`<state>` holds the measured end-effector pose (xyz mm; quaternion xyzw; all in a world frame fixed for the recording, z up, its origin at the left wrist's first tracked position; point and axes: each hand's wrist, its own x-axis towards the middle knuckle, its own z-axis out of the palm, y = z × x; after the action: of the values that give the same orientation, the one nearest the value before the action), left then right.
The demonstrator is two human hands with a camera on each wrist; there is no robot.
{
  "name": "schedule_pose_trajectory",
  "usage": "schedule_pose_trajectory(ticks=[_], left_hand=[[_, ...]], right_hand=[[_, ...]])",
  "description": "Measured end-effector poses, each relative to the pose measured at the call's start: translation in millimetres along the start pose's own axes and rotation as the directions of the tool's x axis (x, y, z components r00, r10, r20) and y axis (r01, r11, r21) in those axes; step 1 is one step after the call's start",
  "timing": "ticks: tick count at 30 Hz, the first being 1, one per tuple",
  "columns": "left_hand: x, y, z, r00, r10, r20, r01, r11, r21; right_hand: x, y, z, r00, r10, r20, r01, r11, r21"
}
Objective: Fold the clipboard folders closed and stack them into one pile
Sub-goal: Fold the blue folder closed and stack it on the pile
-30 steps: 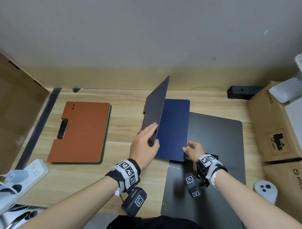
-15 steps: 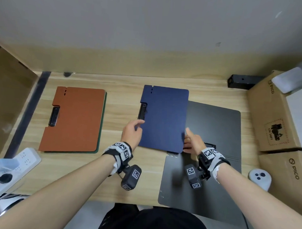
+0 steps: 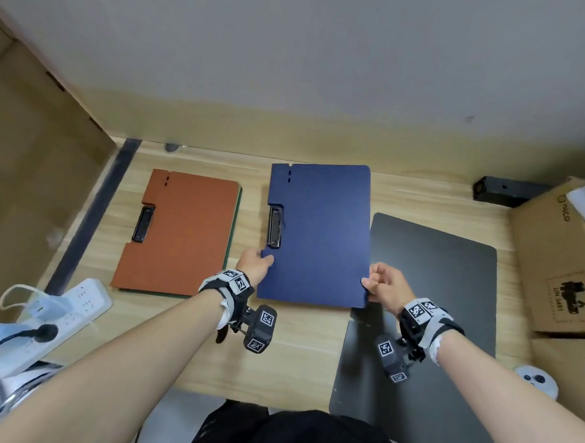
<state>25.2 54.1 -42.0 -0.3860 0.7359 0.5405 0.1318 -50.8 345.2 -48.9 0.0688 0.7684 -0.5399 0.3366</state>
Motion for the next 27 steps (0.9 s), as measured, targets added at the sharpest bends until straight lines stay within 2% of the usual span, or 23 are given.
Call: schedule_pose_trajectory(ticks=[3,8,16,21,24,27], left_hand=[[5.4,-6.6,-41.9,0.999,0.016,-0.044,-0.019,0.998,-0.063],[27.1,-18.3,-126.8,0.999,-0.015,-0.045,0.022,0.989,0.145],[49.5,-64.0,-239.1,0.974,-0.065,-0.215,0.139,0.927,0.349],[67.9,-94.4,-268.0,0.951,-0.075,-0.3,0.202,0.884,0.421],[82.6,-105.0,-267.2,0.971,-0.156,-0.183,0.208,0.927,0.311],[96.0,-107.1,-256.0,0.971,-0.202,-0.128,0.234,0.912,0.337]], right_hand=[[10.3,-11.8,32.0,0.999,-0.009,0.043,0.011,0.999,-0.049],[29.9,-28.5,108.1,0.994,0.012,0.11,0.002,0.991,-0.131],[47.5,-61.3,235.7,0.978,0.057,0.201,0.002,0.959,-0.284],[57.6,-62.4,281.5,0.975,0.124,0.184,-0.034,0.904,-0.427],[57.3,-62.3,288.0,0.981,0.143,0.13,-0.051,0.839,-0.542],[53.6,-63.1,286.0,0.986,0.143,0.083,-0.083,0.862,-0.5]])
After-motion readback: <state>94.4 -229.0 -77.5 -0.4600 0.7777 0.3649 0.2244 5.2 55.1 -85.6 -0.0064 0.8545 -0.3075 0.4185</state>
